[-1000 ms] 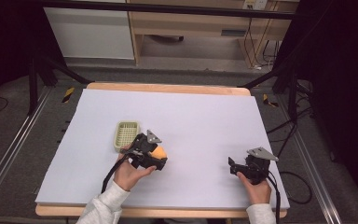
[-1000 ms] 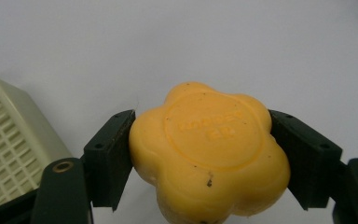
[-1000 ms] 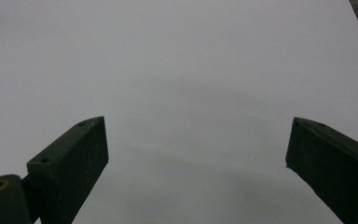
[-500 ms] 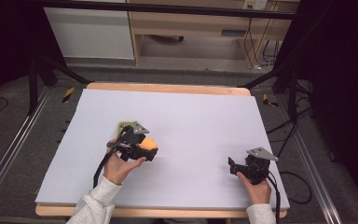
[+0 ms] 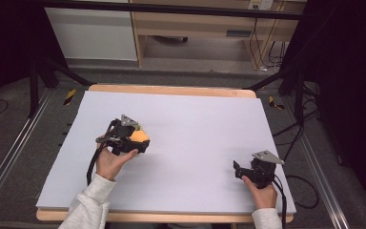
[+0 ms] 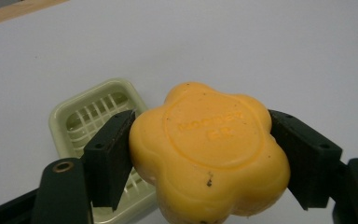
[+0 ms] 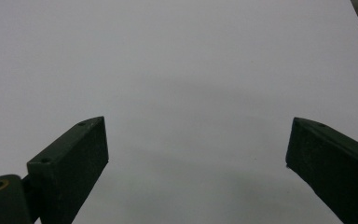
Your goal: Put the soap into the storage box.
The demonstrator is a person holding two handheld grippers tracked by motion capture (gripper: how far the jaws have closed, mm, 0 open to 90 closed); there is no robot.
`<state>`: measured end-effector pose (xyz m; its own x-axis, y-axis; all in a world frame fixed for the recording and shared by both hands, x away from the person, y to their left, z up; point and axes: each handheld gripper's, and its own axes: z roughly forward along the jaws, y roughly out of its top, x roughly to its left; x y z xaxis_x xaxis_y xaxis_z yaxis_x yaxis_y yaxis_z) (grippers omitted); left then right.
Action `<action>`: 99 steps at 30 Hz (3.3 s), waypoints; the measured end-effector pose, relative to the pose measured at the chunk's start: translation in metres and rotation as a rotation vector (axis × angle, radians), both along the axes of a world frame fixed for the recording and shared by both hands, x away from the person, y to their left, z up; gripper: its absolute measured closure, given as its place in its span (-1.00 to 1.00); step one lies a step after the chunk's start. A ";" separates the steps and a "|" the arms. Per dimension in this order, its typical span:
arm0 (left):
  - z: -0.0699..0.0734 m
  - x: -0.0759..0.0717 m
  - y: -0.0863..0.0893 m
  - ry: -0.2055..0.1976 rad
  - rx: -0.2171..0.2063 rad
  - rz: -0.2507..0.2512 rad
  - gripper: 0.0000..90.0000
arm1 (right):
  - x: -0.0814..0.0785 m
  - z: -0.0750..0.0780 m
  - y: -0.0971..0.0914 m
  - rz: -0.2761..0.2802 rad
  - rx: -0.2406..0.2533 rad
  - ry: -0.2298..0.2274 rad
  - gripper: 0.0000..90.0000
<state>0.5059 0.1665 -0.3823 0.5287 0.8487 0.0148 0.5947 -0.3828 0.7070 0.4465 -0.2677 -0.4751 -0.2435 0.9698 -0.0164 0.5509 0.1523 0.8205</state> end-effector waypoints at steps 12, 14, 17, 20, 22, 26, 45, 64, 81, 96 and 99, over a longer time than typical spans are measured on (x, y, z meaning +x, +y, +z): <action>-0.001 0.016 0.014 -0.010 -0.017 0.064 -0.41 | 0.000 0.000 0.000 0.000 -0.001 0.001 -0.87; -0.001 0.018 0.015 -0.011 -0.016 0.067 -0.41 | 0.000 0.000 0.000 0.000 -0.001 0.001 -0.86; -0.003 0.023 0.016 -0.013 -0.006 0.078 -0.41 | 0.000 0.000 0.000 0.001 -0.001 0.002 -0.86; -0.006 0.028 0.017 -0.012 -0.005 0.091 -0.41 | 0.000 0.000 0.000 0.002 0.003 0.003 -0.86; -0.008 0.031 0.018 -0.009 -0.005 0.096 -0.41 | 0.000 0.000 0.000 0.002 0.003 0.002 -0.86; -0.013 0.037 0.020 -0.012 -0.005 0.110 -0.41 | 0.000 -0.001 0.000 0.002 0.003 0.003 -0.86; -0.043 0.052 0.030 0.024 0.006 0.140 -0.41 | 0.001 -0.001 0.000 0.002 0.003 0.005 -0.86; -0.060 0.053 0.034 0.049 -0.002 0.146 -0.41 | 0.001 -0.001 0.000 0.000 0.000 0.004 -0.86; -0.065 0.050 0.032 0.053 0.026 0.125 -0.43 | 0.001 -0.001 0.000 0.001 -0.001 0.005 -0.86; -0.045 0.036 0.039 0.025 -0.015 0.104 -0.57 | 0.001 -0.001 0.000 -0.001 0.001 0.005 -0.87; -0.043 0.031 0.042 0.020 -0.021 0.103 -0.58 | 0.001 -0.001 0.000 -0.001 0.002 0.002 -0.87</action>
<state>0.5371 0.2088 -0.4250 0.4385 0.8987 -0.0135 0.6445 -0.3039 0.7016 0.4471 -0.2680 -0.4756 -0.2427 0.9700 -0.0136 0.5528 0.1498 0.8198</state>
